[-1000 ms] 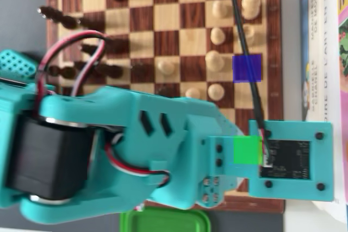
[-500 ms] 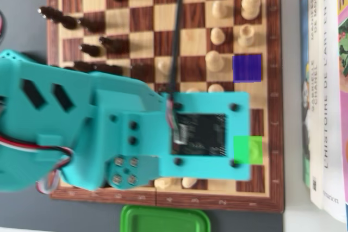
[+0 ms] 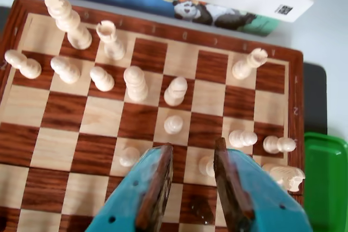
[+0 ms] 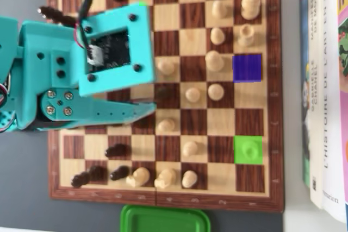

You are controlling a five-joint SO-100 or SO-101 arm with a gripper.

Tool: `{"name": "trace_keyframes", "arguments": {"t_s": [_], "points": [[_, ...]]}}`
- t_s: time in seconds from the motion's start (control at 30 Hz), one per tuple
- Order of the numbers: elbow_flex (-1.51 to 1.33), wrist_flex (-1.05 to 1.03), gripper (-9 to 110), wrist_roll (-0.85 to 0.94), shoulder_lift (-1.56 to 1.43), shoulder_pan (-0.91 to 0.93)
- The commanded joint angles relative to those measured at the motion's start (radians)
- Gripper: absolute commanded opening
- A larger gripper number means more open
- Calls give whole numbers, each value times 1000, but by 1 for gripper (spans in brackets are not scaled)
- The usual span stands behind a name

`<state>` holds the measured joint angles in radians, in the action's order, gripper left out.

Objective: Play chess

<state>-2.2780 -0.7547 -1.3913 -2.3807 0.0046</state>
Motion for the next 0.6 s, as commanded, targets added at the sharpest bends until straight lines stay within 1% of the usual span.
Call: {"name": "trace_keyframes", "arguments": {"t_s": [0.0,0.27,0.57], "points": [[-71,166,13,-5,-115,-18],[-304,580,13,-6,-357,-46],[-571,1138,13,-5,-575,-71]]}}
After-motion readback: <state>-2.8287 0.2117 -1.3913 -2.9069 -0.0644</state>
